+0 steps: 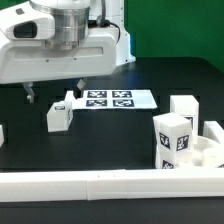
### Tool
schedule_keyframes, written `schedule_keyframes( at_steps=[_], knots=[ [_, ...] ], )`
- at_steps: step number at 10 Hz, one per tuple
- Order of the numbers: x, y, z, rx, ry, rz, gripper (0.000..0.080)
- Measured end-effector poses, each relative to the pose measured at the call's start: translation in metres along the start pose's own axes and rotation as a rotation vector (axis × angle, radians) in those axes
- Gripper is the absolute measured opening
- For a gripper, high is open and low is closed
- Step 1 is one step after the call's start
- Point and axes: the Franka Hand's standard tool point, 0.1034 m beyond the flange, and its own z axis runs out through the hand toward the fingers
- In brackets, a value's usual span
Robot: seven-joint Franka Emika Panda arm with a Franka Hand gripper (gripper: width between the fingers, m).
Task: Assemble stool
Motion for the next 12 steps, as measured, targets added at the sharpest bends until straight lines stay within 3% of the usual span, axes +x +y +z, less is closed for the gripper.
schedule_keyframes(
  at_steps=[2, 5, 6, 7, 8, 12],
  knots=[
    [0.013, -0.001, 0.003, 0.076, -0.03, 0.218, 0.0649],
    [0.01, -0.003, 0.006, 0.084, -0.056, 0.207, 0.0649],
    [-0.001, -0.005, 0.009, 0.119, -0.175, 0.229, 0.0649],
    [0.007, -0.005, 0.008, 0.129, -0.281, 0.251, 0.0649],
    [0.015, -0.014, 0.011, 0.119, -0.328, 0.232, 0.0649],
    [0.003, -0.019, 0.017, 0.16, -0.581, 0.199, 0.0649]
  ],
)
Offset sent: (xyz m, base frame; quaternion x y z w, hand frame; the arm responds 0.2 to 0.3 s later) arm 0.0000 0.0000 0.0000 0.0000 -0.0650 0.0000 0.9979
